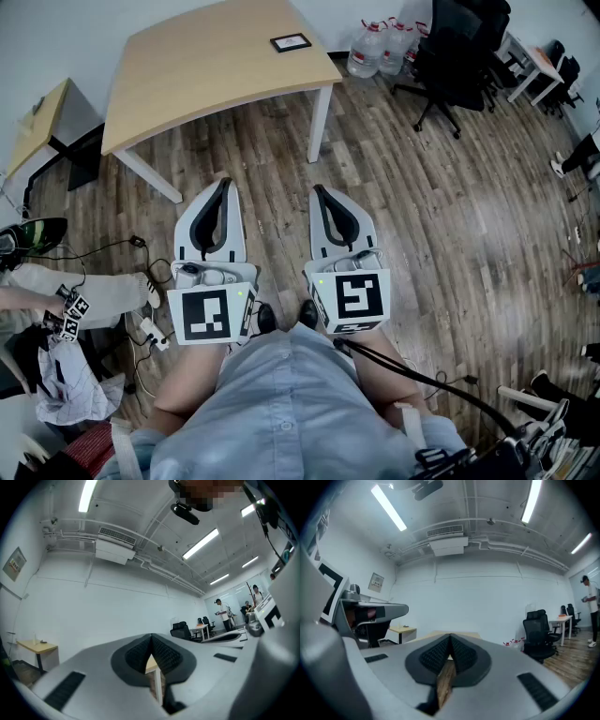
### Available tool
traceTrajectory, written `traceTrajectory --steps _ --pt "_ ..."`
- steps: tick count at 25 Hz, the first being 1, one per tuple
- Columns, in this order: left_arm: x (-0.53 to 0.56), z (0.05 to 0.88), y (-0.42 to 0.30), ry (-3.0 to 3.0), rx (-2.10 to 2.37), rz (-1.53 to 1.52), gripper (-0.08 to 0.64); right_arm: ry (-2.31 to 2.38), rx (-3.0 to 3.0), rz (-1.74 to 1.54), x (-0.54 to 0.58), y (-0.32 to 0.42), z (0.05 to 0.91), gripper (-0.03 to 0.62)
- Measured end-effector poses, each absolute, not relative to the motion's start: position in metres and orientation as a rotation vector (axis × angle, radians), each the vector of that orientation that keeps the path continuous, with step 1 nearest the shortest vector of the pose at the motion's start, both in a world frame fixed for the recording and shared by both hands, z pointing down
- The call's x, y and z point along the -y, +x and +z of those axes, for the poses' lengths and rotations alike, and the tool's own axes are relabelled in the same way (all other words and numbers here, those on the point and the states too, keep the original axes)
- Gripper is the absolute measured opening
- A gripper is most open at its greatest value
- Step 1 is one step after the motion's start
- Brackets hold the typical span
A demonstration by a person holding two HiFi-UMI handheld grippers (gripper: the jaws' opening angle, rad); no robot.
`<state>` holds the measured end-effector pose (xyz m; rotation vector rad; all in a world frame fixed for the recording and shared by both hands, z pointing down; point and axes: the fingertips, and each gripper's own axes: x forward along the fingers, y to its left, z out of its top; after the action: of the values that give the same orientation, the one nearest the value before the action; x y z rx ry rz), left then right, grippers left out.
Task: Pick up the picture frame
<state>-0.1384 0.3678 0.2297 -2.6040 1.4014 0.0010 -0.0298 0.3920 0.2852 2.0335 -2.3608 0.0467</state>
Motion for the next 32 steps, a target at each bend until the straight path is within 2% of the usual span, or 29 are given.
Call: traceTrajectory --steps 20,32 --pt "-0.329 0.235 -0.098 -2.553 -1.502 -0.015 0.002 1.975 2.426 0.099 -0.345 0.023 0.294 0.002" --pt "-0.160 0.262 -0.096 -2.551 -1.527 -0.012 0.002 1.990 2.388 0.030 -0.173 0.054 0.309 0.002"
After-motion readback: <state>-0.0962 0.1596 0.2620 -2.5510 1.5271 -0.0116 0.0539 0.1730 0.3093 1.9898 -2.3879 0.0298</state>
